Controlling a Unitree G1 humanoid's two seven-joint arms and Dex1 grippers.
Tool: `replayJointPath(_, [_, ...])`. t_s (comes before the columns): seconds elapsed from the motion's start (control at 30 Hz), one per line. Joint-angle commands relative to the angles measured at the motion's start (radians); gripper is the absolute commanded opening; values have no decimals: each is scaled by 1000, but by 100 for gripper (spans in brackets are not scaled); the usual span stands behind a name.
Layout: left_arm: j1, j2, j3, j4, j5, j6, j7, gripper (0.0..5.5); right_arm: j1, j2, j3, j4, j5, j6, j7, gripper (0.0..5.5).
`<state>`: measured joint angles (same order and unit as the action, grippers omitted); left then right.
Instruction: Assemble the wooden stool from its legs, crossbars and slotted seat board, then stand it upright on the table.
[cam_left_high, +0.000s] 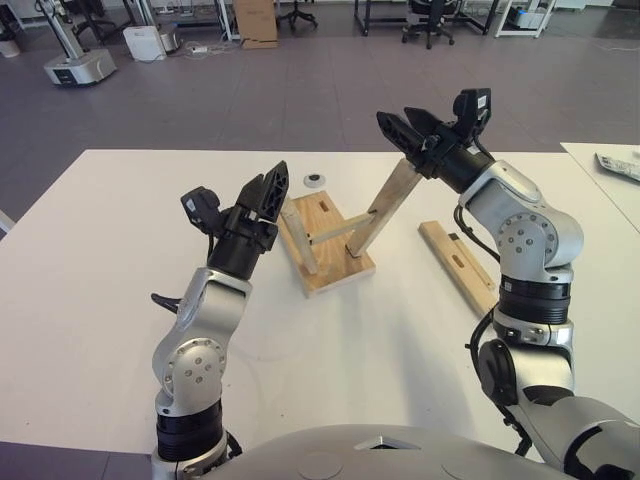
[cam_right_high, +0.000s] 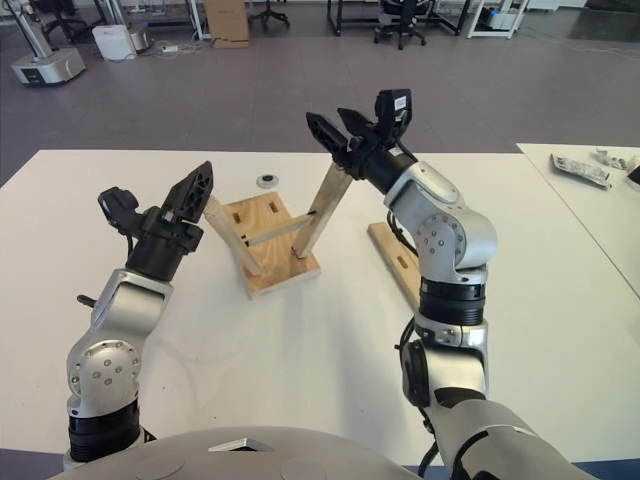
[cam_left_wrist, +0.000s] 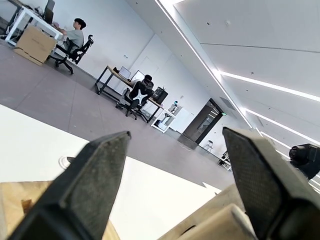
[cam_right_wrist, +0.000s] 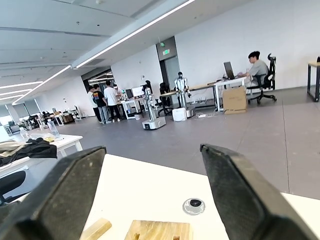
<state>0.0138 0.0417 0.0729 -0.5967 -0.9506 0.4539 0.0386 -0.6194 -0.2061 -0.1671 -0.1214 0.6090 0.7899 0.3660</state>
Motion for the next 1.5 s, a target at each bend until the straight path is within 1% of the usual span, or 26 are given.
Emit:
replayJointPath(0.03, [85, 30, -28, 125, 34, 125, 57, 338, 103, 49, 115, 68, 25, 189, -9, 355])
replayJointPath(0.23, [65, 30, -53, 140, 41, 120, 53, 338, 128, 74, 171, 1, 71, 243, 3, 355])
replayJointPath(0.43, [49, 26, -97, 164, 51, 132, 46, 338, 117, 96, 182, -8, 99, 255, -12, 355])
replayJointPath(0.5, [52, 31, -98, 169, 49, 124, 48, 338, 111, 100, 170, -5, 109, 264, -19, 355])
replayJointPath(0.73, [62, 38, -83, 178, 53, 101, 43, 338, 51, 105, 73, -21, 174, 288, -8, 355])
replayJointPath(0.83, [59, 43, -78, 174, 48, 102, 38, 338, -34, 106, 4, -50, 245, 313, -34, 355])
replayJointPath(0.97, [31, 56, -58, 143, 22, 91, 13, 338, -234, 122, -156, -55, 431, 335, -165, 355])
replayJointPath(1.03, [3, 87, -33, 114, -11, 88, -29, 338, -303, 131, -220, -39, 504, 314, -259, 355])
replayJointPath(1.07, [-22, 126, 5, 78, -72, 91, -70, 338, -331, 114, -247, -23, 516, 295, -291, 355])
replayJointPath(1.13, [-76, 204, 99, 18, -213, 94, -131, 338, -350, 58, -276, 11, 503, 265, -317, 355])
replayJointPath(1.2, [-127, 258, 185, -14, -384, 91, -147, 338, -333, 12, -283, 43, 468, 238, -321, 355])
replayJointPath(1.27, [-204, 271, 284, -6, -591, 30, -105, 338, -291, -26, -280, 79, 417, 207, -322, 355])
replayJointPath(1.33, [-266, 270, 334, 25, -675, -19, -60, 338, -259, -39, -274, 94, 394, 194, -322, 355])
replayJointPath(1.4, [-292, 282, 338, 67, -655, -33, -31, 338, -230, -45, -265, 92, 373, 182, -320, 355])
replayJointPath(1.43, [-293, 306, 325, 117, -582, -24, -21, 338, -201, -69, -245, 89, 327, 171, -323, 355])
replayJointPath(1.5, [-288, 386, 255, 252, -339, 1, -29, 338, -96, -149, -150, 71, 157, 115, -321, 355])
